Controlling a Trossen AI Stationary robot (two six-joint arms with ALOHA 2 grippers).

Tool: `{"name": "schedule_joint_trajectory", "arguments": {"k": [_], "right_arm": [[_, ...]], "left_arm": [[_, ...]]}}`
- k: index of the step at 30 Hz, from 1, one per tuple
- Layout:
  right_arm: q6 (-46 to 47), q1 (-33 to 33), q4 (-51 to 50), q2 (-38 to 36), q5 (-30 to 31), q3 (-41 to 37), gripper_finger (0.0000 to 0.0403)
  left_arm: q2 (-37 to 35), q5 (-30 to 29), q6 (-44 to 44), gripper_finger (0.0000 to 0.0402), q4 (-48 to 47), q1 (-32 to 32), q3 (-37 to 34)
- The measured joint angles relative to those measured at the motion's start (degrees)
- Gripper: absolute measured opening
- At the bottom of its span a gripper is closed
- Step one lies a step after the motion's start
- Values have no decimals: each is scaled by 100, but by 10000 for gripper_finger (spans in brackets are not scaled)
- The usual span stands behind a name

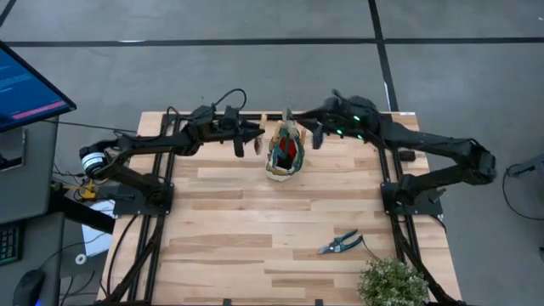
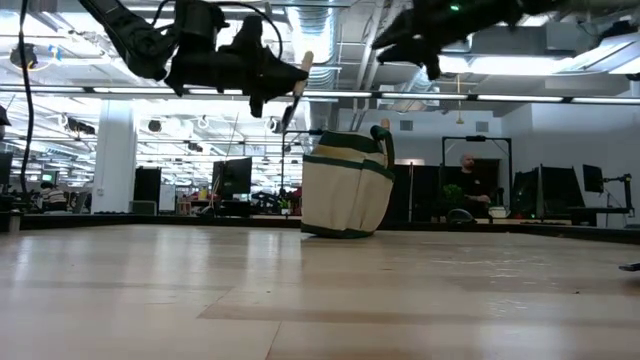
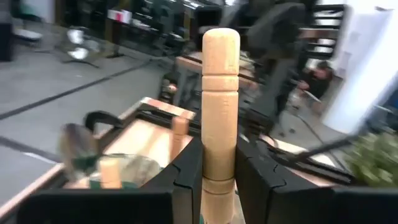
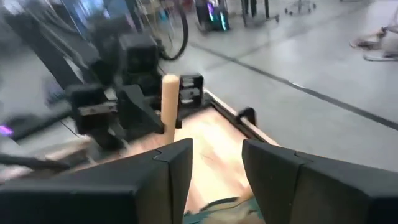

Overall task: Pick & Place Garden tools in Gardening bag
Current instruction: Put the brown trowel into the gardening bag

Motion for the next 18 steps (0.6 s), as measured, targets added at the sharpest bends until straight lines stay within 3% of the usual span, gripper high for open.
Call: {"name": "schedule_joint_trajectory", "arguments": {"k": [8,13,18], "right_arm": [[-595,244,-2415,1757,199,2423,180],[-834,489,-2600,2380,367,3197,220],[-1210,757,-2551,2581,1073,3428,221]], "left_arm": [[-57,-1755,-939,66,83,-19,394],[-157,-2709,-1456,66,157,-19,420],[-334,-3179,-2058,66,385,-21,420]]}}
